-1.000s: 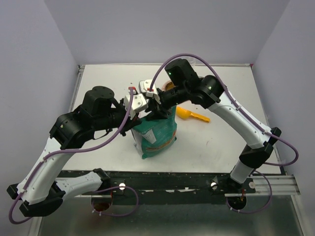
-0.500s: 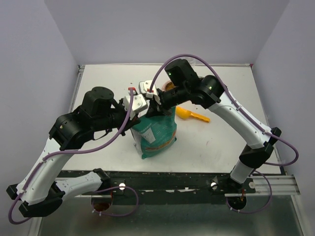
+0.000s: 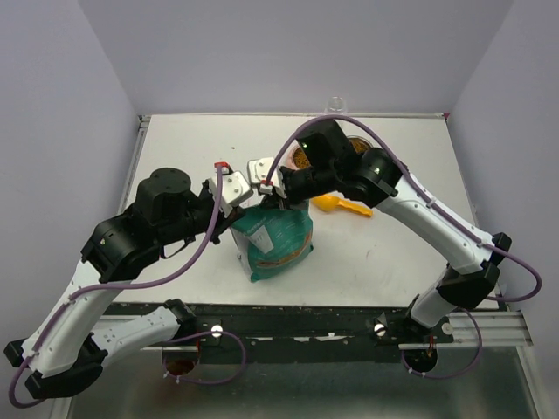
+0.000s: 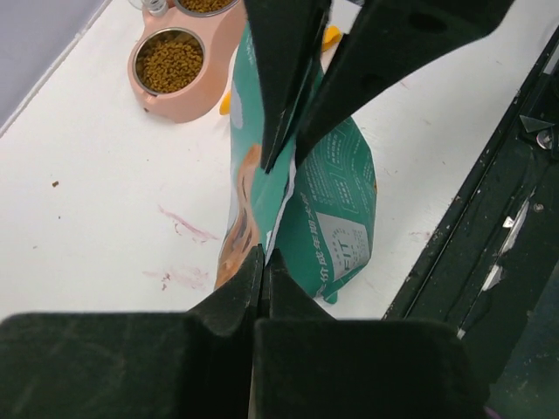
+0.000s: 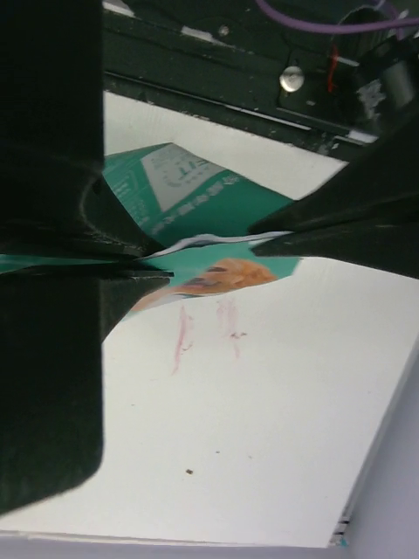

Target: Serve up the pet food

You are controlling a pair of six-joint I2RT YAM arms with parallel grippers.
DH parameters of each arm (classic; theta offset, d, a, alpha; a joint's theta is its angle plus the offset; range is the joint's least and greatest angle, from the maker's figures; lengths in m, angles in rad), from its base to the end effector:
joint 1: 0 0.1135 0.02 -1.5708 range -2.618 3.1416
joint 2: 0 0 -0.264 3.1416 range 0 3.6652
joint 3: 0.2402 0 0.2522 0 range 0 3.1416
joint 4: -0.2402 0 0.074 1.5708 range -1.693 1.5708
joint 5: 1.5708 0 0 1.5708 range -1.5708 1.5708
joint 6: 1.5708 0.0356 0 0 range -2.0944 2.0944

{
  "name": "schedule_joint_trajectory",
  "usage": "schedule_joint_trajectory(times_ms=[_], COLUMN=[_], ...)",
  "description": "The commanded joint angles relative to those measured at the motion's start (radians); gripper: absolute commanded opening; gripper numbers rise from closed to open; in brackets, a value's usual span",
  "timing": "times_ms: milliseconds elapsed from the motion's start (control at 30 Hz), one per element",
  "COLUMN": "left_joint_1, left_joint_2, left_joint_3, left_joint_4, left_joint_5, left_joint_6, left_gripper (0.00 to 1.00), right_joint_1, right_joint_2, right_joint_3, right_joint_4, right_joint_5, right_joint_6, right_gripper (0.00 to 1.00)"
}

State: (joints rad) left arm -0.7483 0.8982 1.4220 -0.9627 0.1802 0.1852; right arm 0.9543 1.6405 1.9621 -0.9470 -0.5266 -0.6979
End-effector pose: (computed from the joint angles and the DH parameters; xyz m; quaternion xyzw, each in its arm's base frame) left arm 0.0956 -0.0974 0.4481 0.4214 0.7290 -0.2213 0.4919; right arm 0.1801 0.2851 0.4499 -0.7124 0.4955 0.2860 0.4064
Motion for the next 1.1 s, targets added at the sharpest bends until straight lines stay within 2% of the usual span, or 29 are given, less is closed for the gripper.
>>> schedule_joint_trajectory(times_ms=[0,133,200,300,433,500,533,567,600,767,833,1000,1033,1067], left_joint_1=[0.009,0.009,0.009,0.009,0.009,0.009,0.009,0.009,0.009,0.009,0.009,0.009,0.007,0.009], left_joint_2=[-0.068,-0.068,-0.068,-0.070,-0.084,-0.088,-0.090,-0.090,-0.091,-0.096,-0.097,-0.096,-0.097,-0.099], left_joint_3=[0.006,0.012,0.015,0.014,0.003,-0.005,-0.005,-0.006,-0.005,-0.008,-0.008,-0.012,-0.012,-0.014], left_joint_4=[0.044,0.055,0.051,0.035,0.028,0.035,0.036,0.035,0.035,0.041,0.042,0.032,0.032,0.035], left_joint_5=[-0.055,-0.038,-0.036,-0.030,-0.028,-0.031,-0.030,-0.031,-0.033,-0.030,-0.024,-0.024,-0.027,-0.027], left_joint_6=[-0.050,-0.067,-0.069,-0.067,-0.067,-0.067,-0.069,-0.069,-0.069,-0.076,-0.079,-0.079,-0.079,-0.079], left_gripper=[0.00,0.00,0.00,0.00,0.00,0.00,0.00,0.00,0.00,0.00,0.00,0.00,0.00,0.00], right_joint_1=[-0.026,-0.026,-0.028,-0.031,-0.081,-0.094,-0.092,-0.092,-0.092,-0.106,-0.109,-0.109,-0.109,-0.109], right_joint_2=[-0.048,-0.028,-0.019,-0.021,-0.001,-0.002,-0.004,-0.007,-0.016,-0.041,-0.042,-0.030,-0.028,-0.028], right_joint_3=[-0.112,-0.106,-0.098,-0.089,-0.007,0.006,0.003,-0.005,-0.012,-0.038,-0.034,-0.002,0.006,0.011], right_joint_4=[-0.064,-0.088,-0.099,-0.085,-0.105,-0.084,-0.064,-0.052,-0.064,-0.088,-0.090,-0.087,-0.088,-0.096], right_joint_5=[0.189,0.191,0.203,0.211,0.137,0.149,0.187,0.216,0.232,0.270,0.277,0.286,0.290,0.296], right_joint_6=[-0.066,-0.063,-0.069,-0.077,-0.065,-0.049,-0.031,-0.022,-0.040,-0.087,-0.091,-0.098,-0.100,-0.109], right_gripper=[0.19,0.19,0.05,0.01,0.00,0.00,0.13,0.34,0.39,0.38,0.34,0.10,0.03,0.01])
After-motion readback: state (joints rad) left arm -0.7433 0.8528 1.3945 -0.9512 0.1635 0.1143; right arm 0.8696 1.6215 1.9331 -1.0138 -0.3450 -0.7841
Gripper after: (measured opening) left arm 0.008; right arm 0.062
